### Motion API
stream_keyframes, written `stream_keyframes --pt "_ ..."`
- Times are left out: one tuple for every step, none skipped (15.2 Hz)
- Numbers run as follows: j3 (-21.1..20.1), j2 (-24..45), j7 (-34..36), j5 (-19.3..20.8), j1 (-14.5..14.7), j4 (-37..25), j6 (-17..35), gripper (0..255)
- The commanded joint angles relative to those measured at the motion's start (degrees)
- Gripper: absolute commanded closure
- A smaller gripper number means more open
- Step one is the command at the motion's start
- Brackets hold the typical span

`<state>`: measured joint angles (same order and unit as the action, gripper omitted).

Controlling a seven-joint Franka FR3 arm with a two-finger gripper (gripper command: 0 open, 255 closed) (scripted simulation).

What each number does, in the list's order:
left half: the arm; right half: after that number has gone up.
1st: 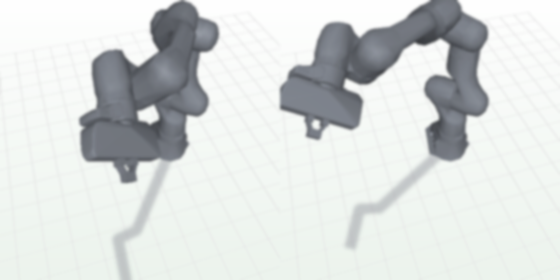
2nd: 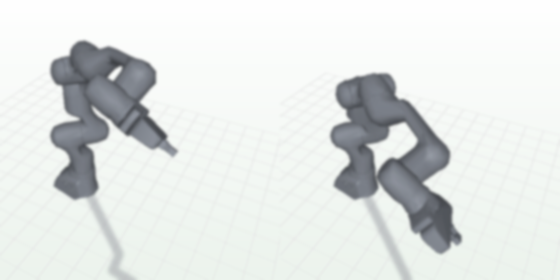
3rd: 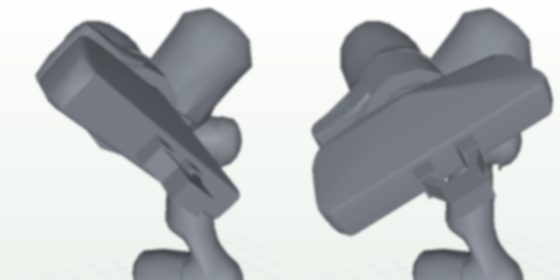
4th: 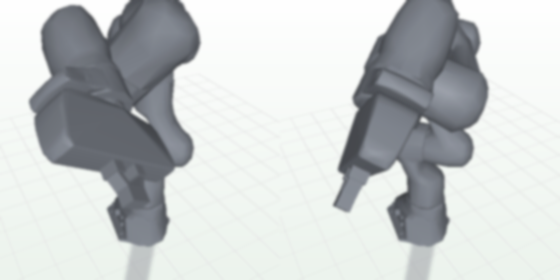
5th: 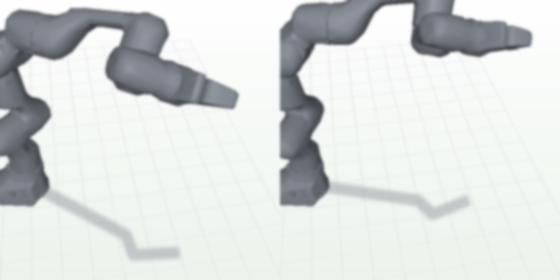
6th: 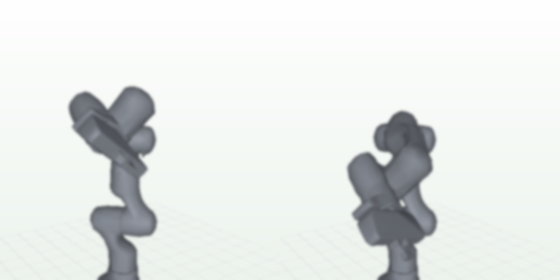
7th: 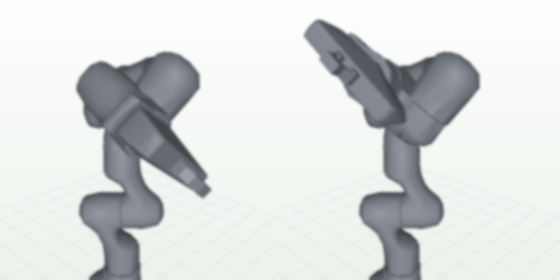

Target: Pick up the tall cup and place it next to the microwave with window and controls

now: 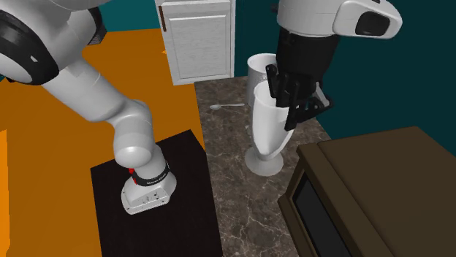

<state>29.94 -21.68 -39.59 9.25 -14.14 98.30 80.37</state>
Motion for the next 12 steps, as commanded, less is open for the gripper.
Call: stream_keyframes --pt "-0.1 -0.8 0.3 0.3 -0.1 2.3 1.6 255" --pt "-0.2 -1.2 0.4 0.5 -0.2 3.4 2.3 255" --pt "-0.2 -1.5 0.5 0.6 -0.3 4.5 3.1 255" --pt "-0.2 -1.9 0.7 0.7 -0.4 5.6 3.9 255" --pt "-0.2 -2.2 0.8 0.9 -0.5 6.6 4.6 255" --pt "-0.2 -2.5 0.9 1.0 -0.5 7.7 5.4 255" --pt "-0.2 -2.8 1.0 1.1 -0.6 8.7 6.1 255" --pt "-0.2 -3.1 1.1 1.3 -0.7 9.7 6.9 255" --pt "-0.2 -3.4 1.1 1.4 -0.8 10.7 7.6 255" --pt "-0.1 -3.6 1.2 1.5 -0.8 11.7 8.4 255" --pt "-0.1 -3.8 1.3 1.6 -0.9 12.6 9.1 255" --pt "-0.1 -4.1 1.4 1.7 -1.0 13.6 9.9 255"
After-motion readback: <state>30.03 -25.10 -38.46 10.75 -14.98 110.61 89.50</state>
